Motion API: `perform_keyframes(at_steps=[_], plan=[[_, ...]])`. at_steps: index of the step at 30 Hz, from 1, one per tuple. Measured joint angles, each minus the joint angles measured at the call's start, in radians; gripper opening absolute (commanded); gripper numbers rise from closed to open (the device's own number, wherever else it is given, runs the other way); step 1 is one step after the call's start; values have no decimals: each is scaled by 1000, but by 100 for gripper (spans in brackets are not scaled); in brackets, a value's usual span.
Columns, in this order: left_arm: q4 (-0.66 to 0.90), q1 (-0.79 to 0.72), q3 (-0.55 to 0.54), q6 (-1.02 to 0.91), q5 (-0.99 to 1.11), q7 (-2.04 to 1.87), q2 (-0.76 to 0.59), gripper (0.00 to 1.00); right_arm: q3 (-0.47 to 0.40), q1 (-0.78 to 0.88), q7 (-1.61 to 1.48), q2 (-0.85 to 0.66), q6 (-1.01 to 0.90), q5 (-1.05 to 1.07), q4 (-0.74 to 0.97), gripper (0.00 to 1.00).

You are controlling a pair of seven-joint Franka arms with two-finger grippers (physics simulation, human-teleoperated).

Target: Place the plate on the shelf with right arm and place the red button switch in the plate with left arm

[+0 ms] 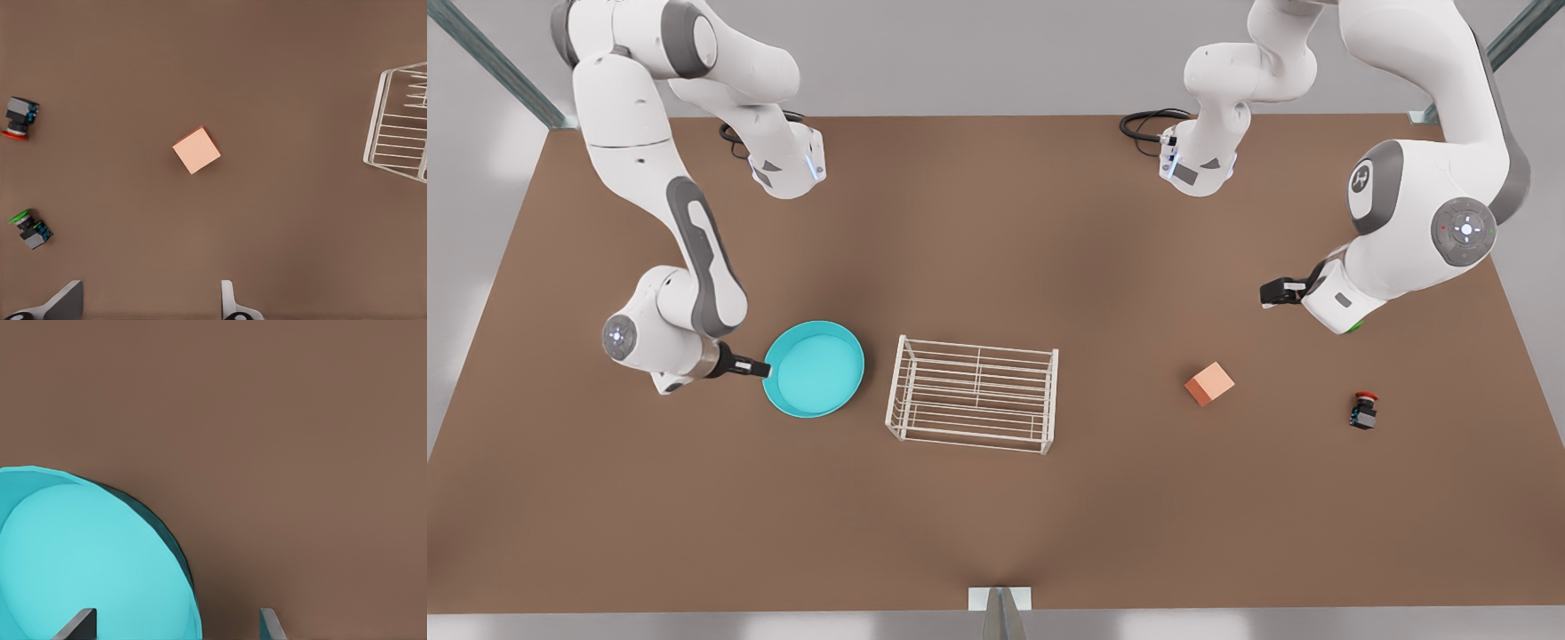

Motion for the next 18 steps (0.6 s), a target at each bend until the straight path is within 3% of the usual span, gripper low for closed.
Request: perform_keyframes(at_steps=[14, 18], plan=[[87, -7, -34, 14, -1, -14, 60, 100, 74, -87, -62, 30, 50, 80, -44, 90], [103, 5, -33, 16, 0, -19, 71, 100, 81, -89, -95, 34, 80, 83, -51, 80]])
